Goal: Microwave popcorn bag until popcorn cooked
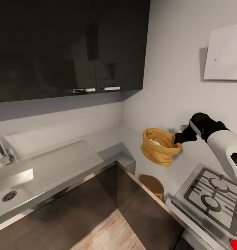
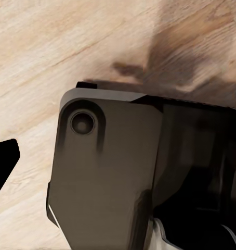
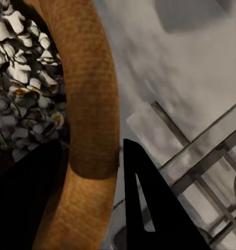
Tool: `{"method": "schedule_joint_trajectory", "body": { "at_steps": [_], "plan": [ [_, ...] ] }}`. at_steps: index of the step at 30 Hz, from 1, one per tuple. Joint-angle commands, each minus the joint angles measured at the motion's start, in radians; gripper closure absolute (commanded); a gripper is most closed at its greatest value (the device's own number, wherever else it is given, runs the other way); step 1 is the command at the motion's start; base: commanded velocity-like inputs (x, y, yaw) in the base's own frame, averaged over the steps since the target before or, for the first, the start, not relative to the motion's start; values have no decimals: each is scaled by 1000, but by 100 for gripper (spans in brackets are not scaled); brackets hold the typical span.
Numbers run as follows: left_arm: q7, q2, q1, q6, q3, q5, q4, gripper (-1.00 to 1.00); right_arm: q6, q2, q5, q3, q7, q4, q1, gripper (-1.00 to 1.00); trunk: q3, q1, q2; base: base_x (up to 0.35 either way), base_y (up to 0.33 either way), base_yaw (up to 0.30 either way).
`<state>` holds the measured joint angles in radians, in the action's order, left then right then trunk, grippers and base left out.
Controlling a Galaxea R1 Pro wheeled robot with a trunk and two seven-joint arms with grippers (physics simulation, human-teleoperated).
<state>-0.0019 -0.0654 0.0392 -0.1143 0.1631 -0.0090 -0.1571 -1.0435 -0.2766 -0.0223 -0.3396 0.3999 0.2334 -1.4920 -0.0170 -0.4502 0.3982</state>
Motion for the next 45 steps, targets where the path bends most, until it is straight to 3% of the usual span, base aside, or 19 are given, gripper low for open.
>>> {"method": "schedule_joint_trajectory", "body": {
  "at_steps": [1, 9, 20, 24, 27, 28, 31, 32, 33, 37, 42, 45],
  "plan": [
    [-1, -1, 1, -3, 5, -1, 1, -100, -4, -4, 4, -2, 7, -4, -1, 100, -2, 0, 2, -344, 0, 0],
    [-1, -1, 1, -8, 5, 0, 1, -100, -4, -19, 1, -7, -10, -41, 2, 100, -2, 0, 2, -292, 0, -183],
    [0, -1, 1, -8, 10, 8, 1, -100, -4, -10, 4, 0, -49, -57, 3, 100, -2, 0, 2, -76, 0, -299],
    [0, -1, 0, -14, 9, 7, 1, -100, -4, -6, 5, 38, -92, -56, 2, 100, -2, 0, 2, -329, 0, -300],
    [0, -3, 0, -14, 8, 7, 1, -100, -4, -1, 8, 126, -209, -53, 0, 100, -2, 0, 2, -346, 0, -300],
    [0, -3, 1, -14, 8, 7, 1, -100, -4, 8, 8, 177, -272, -50, 0, 100, -2, 0, 2, -348, 0, -300],
    [0, -4, 1, -14, 10, 7, 1, -100, -4, 59, 10, 353, -496, -47, -1, 100, -2, 0, 2, -348, 0, -300],
    [0, -4, 0, -15, 10, 7, 1, -100, -4, 92, 10, 484, -650, -45, -1, 100, -1, 0, 2, -348, 0, -300],
    [0, -4, 0, -15, 10, 7, 1, -100, -4, 101, 10, 513, -682, -45, -1, 100, -1, 0, 2, -348, 0, -300],
    [0, -4, 0, -15, 9, 7, 1, -100, -4, 134, 10, 566, -739, -43, -1, 100, 1, 0, 2, -348, 0, -300],
    [0, -5, 1, -15, 7, 6, 1, -100, -4, 143, 10, 760, -941, -44, -2, 100, 4, 0, 2, -348, 0, -300],
    [0, -6, 0, -15, 7, 3, 1, -100, -4, 146, 10, 787, -965, -45, -1, 100, 5, 0, 2, -349, 0, -179]
  ]
}}
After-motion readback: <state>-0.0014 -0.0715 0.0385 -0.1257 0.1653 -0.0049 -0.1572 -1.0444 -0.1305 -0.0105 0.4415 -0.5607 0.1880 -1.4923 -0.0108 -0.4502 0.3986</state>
